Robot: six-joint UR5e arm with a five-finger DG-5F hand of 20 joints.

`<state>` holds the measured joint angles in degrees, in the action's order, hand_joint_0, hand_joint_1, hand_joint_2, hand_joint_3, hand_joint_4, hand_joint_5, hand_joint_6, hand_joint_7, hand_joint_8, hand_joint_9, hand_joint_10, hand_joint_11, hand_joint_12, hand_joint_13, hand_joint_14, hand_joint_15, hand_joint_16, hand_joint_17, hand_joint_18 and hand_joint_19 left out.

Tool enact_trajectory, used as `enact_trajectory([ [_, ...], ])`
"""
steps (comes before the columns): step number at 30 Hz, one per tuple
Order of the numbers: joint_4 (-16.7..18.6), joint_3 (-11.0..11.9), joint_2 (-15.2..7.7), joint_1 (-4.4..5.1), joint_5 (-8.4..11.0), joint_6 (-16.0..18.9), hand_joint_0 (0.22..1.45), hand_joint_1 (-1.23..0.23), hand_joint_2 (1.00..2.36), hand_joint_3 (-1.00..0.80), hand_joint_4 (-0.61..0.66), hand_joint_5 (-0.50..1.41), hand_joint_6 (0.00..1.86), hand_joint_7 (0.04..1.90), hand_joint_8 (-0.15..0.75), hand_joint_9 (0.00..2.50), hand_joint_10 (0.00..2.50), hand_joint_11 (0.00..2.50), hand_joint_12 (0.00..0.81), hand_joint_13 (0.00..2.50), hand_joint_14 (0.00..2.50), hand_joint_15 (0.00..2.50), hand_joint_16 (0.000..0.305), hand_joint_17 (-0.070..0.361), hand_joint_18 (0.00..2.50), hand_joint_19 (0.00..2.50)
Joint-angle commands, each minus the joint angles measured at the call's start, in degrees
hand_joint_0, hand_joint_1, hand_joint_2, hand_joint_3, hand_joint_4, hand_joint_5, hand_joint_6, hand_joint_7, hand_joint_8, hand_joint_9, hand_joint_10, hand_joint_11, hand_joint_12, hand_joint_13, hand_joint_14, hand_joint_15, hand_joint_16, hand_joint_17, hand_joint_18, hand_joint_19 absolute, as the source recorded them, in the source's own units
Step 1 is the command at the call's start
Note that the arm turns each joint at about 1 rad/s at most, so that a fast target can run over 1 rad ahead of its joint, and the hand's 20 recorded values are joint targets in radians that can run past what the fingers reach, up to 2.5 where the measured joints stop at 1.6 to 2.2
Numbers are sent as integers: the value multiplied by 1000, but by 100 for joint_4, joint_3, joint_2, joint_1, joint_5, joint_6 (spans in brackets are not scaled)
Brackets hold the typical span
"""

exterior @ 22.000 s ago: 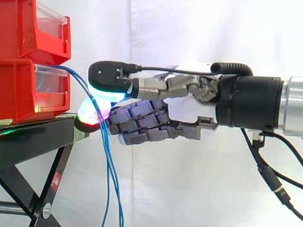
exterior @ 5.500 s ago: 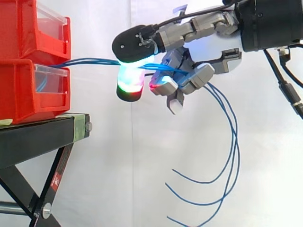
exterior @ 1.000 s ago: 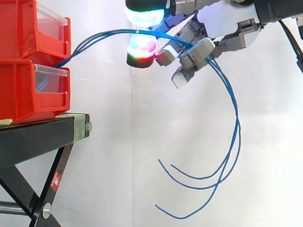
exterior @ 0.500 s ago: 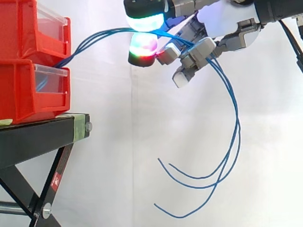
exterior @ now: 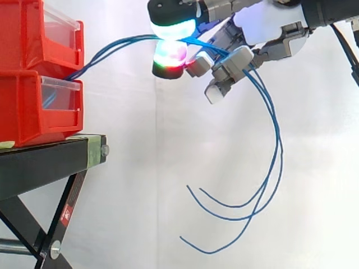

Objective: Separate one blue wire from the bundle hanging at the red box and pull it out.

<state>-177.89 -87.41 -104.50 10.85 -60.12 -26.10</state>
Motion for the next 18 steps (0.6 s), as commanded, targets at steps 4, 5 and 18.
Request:
enact_trajectory([
  [4, 0, 4, 0, -3, 0, 0, 668, -896, 1022, -232, 237, -252, 906, 1168, 325, 902, 9, 1499, 333, 1222, 412, 1589, 61, 137, 741, 779],
  [5, 0, 4, 0, -3, -9, 0, 663, -902, 1021, -246, 238, -254, 906, 1171, 325, 900, 9, 1500, 332, 1220, 412, 1587, 61, 137, 740, 779],
  [18, 0, 4, 0, 5, 0, 9, 632, -818, 1017, -302, 236, -243, 899, 1159, 333, 978, 7, 1550, 333, 1236, 449, 1562, 60, 135, 740, 801],
])
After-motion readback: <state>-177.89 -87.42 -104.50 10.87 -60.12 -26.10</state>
